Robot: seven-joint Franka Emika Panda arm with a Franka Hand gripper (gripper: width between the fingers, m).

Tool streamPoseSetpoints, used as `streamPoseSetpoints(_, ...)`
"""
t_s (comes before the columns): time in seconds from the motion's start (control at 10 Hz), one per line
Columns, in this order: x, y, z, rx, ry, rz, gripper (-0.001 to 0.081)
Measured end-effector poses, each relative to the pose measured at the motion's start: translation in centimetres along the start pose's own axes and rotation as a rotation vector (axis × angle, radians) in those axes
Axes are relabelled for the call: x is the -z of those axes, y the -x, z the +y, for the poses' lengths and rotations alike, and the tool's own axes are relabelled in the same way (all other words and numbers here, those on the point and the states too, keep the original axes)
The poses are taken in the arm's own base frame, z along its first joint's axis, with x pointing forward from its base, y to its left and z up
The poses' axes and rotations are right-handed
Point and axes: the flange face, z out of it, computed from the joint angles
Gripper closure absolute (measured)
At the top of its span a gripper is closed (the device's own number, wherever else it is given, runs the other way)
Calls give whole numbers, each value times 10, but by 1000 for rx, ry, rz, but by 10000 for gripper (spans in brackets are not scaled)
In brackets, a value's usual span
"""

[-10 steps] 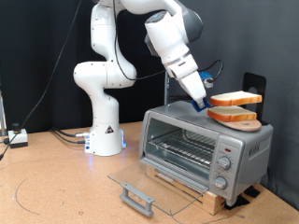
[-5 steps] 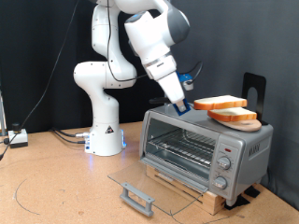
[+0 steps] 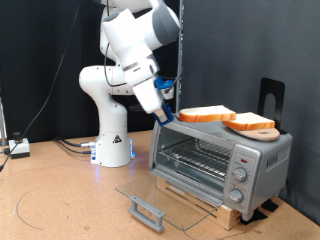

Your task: Make a piece of toast with the oven

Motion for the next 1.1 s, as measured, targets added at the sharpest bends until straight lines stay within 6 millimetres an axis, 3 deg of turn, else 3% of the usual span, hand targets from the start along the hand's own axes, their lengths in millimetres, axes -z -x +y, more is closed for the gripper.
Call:
streamPoseSetpoints(0.6, 44, 34, 69, 1, -7, -47, 412)
streamPoseSetpoints(0.9, 34, 43, 74, 1, 30, -39, 412)
streamPoseSetpoints(1.1, 12, 68, 84, 12, 59, -112, 412)
